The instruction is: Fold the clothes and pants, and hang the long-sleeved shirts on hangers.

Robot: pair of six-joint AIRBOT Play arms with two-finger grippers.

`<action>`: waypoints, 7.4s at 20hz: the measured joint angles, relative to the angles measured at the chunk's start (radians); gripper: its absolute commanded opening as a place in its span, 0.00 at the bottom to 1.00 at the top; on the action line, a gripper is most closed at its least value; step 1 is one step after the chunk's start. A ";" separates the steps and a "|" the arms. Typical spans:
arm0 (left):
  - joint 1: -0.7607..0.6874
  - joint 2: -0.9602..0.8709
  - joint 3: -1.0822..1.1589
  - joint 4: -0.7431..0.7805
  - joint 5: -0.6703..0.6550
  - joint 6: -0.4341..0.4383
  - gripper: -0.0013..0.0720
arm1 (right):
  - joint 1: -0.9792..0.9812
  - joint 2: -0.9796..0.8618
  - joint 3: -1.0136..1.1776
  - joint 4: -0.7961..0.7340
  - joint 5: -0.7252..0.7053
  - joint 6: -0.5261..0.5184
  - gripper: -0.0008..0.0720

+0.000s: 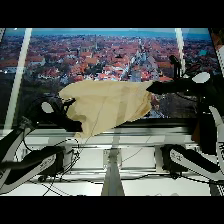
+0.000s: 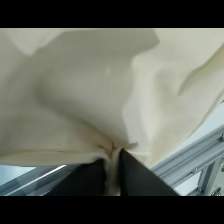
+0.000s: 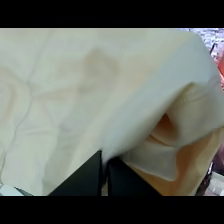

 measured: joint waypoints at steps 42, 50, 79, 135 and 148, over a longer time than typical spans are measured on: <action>0.218 -0.027 0.978 0.080 0.053 -0.023 0.03 | 0.000 0.049 0.691 -0.258 0.241 0.217 0.03; 0.204 -0.439 0.911 -0.114 0.055 0.135 0.03 | 0.000 -0.272 0.532 -0.219 0.109 0.235 0.03; 0.200 -0.296 0.908 -0.342 0.066 0.426 0.97 | 0.011 -0.299 0.294 -0.433 0.375 0.143 0.95; 0.185 -0.327 0.187 -0.240 0.052 0.276 0.41 | -0.261 -0.114 -0.001 -0.425 -0.010 0.127 0.03; 0.172 -0.285 0.675 -0.233 -0.149 0.264 0.03 | -0.261 0.087 0.200 -0.233 0.003 0.075 0.03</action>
